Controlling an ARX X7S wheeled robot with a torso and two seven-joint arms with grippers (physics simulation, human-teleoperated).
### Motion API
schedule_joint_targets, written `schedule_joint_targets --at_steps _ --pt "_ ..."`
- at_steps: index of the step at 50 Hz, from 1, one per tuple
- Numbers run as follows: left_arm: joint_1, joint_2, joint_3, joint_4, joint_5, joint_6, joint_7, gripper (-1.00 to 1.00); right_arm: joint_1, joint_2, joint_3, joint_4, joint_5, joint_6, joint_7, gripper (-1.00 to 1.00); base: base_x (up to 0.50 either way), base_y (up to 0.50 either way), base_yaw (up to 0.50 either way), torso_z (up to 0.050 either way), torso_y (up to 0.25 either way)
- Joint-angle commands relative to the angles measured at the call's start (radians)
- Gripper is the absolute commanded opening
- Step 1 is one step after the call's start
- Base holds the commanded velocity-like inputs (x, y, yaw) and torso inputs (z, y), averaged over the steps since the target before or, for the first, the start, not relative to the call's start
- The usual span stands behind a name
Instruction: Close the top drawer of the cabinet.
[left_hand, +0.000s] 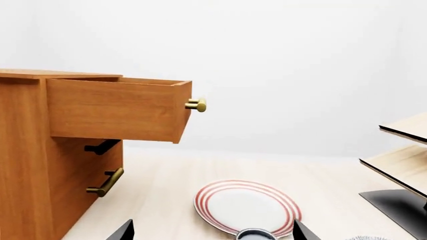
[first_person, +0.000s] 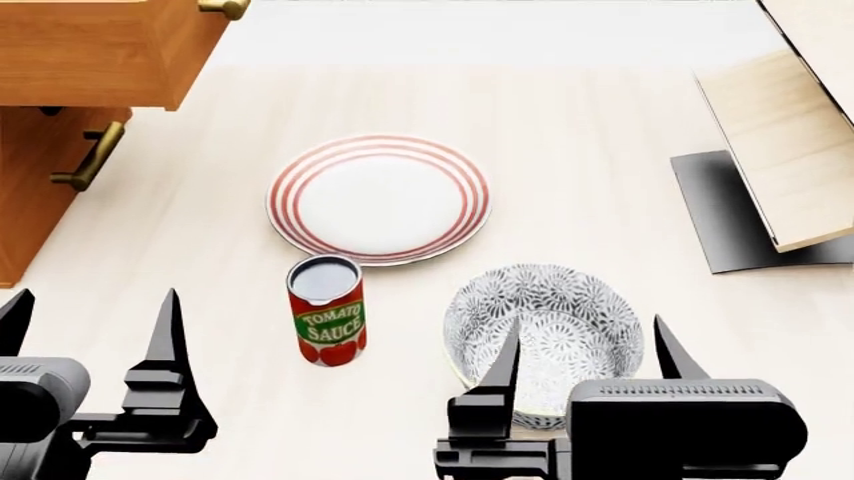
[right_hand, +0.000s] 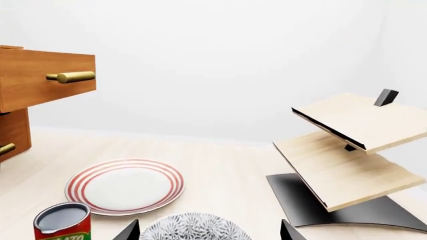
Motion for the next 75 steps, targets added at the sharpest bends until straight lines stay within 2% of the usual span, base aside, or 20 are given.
schedule_joint_targets --at_steps 1,32,43,53,60,68,75 --pt "0.005 -0.011 0.008 -0.012 -0.008 0.015 -0.011 1.0 0.002 0.011 -0.02 0.01 0.002 0.003 0.011 1.0 0.5 0.0 0.0 0.0 0.0" --pt "0.01 -0.037 0.043 -0.039 -0.017 0.048 -0.041 1.0 -0.003 0.025 -0.051 0.048 0.006 -0.035 0.038 1.0 0.5 0.0 0.0 0.0 0.0" --pt "0.008 -0.017 0.1 -0.058 -0.02 0.039 -0.057 1.0 -0.006 0.027 -0.06 0.063 0.015 -0.056 0.042 1.0 0.0 0.0 0.0 0.0 0.0" --pt "-0.159 0.048 0.202 -0.134 -0.013 -0.052 -0.095 1.0 0.001 0.034 -0.085 0.093 0.003 -0.073 0.052 1.0 0.0 0.0 0.0 0.0 0.0" --pt "-0.282 0.054 0.176 -0.24 -0.028 -0.024 -0.09 1.0 -0.003 0.039 -0.095 0.097 0.001 -0.082 0.058 1.0 0.0 0.0 0.0 0.0 0.0" --pt "-0.563 0.064 0.134 -0.382 -0.058 -0.088 -0.089 1.0 -0.01 0.038 -0.126 0.122 -0.01 -0.103 0.067 1.0 0.0 0.0 0.0 0.0 0.0" --pt "-0.689 0.054 0.132 -0.607 -0.068 -0.002 -0.034 1.0 -0.01 0.037 -0.148 0.122 -0.015 -0.101 0.076 1.0 0.0 0.0 0.0 0.0 0.0"
